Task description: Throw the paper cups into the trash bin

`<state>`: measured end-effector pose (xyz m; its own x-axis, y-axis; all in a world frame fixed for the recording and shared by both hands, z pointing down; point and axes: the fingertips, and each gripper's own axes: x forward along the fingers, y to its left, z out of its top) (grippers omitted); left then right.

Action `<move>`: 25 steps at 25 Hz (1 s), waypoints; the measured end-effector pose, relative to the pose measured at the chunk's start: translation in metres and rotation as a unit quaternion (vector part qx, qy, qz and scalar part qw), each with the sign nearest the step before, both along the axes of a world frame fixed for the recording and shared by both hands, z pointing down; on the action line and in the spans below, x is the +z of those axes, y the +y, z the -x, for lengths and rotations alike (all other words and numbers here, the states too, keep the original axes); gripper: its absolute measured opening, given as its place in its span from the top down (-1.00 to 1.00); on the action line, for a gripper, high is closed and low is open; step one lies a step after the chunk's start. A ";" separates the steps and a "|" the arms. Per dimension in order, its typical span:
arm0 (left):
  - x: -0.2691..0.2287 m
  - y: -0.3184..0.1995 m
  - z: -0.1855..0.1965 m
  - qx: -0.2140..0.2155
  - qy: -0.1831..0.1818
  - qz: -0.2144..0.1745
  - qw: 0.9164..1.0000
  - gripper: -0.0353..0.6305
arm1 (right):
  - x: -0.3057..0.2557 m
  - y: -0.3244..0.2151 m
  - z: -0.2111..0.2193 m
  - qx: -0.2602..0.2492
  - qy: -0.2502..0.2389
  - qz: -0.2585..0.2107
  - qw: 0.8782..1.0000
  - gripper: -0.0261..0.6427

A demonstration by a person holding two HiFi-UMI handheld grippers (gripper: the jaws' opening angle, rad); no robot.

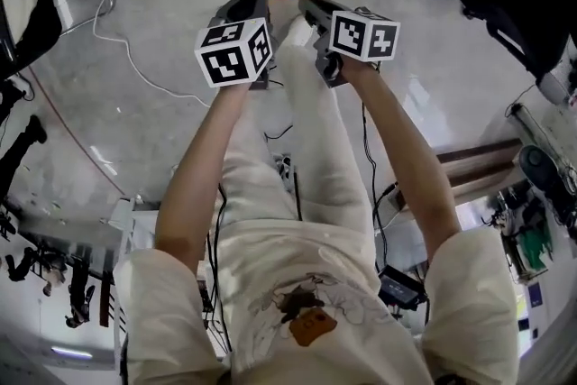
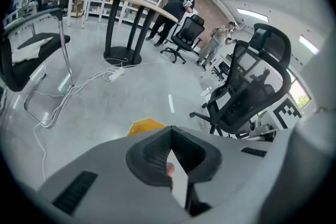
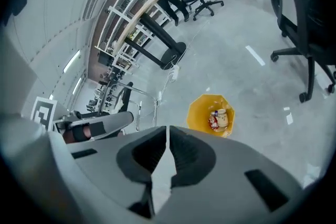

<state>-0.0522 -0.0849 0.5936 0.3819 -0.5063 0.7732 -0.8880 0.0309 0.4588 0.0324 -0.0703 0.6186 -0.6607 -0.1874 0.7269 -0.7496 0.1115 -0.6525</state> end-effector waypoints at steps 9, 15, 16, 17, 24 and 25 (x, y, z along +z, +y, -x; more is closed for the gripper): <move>-0.171 0.022 0.008 0.018 0.003 -0.056 0.998 0.88 | -0.184 0.012 0.010 -0.017 -0.041 -0.074 0.996 0.90; -0.277 0.040 0.010 0.015 0.005 -0.096 0.995 0.88 | -0.303 0.022 0.011 -0.061 -0.052 -0.153 0.985 0.90; -0.292 0.044 0.009 0.017 0.007 -0.102 0.995 0.88 | -0.319 0.027 0.012 -0.067 -0.054 -0.160 0.983 0.90; -0.307 0.049 0.008 0.020 0.011 -0.108 0.994 0.88 | -0.335 0.032 0.012 -0.072 -0.057 -0.166 0.982 0.90; -0.408 0.062 0.011 0.056 0.005 -0.173 0.983 0.88 | -0.425 0.051 0.013 -0.078 -0.067 -0.222 0.970 0.90; -0.423 0.063 0.011 0.057 0.003 -0.185 0.981 0.88 | -0.435 0.054 0.011 -0.079 -0.065 -0.231 0.968 0.90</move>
<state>-0.0633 -0.0220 0.1710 0.4556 -0.7063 0.5418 -0.8736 -0.2378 0.4247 0.0212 -0.0167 0.1837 -0.7877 -0.3621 0.4985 -0.6145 0.5197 -0.5935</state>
